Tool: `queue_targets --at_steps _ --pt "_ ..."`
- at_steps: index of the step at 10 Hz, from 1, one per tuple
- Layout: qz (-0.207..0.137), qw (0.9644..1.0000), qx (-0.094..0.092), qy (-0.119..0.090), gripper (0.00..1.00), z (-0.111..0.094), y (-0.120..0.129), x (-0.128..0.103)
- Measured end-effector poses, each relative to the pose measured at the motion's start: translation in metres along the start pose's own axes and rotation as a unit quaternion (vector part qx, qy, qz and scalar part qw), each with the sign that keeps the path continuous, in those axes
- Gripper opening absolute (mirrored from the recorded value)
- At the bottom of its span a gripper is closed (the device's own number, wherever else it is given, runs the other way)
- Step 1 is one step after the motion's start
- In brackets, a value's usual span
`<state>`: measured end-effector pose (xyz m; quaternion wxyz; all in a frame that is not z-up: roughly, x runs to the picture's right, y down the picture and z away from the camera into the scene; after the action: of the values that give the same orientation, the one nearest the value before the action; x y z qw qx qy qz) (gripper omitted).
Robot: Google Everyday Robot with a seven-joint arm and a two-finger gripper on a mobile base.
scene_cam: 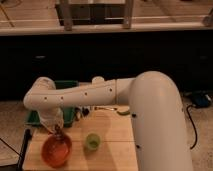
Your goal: Place grapes in red bowl
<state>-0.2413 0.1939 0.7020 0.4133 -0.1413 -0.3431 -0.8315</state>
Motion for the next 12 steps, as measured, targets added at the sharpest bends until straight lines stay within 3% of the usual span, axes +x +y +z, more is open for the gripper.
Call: queue_targets --at_steps 12 --pt "-0.037 0.9993 -0.003 -0.002 0.00 0.0008 0.0031 0.0004"
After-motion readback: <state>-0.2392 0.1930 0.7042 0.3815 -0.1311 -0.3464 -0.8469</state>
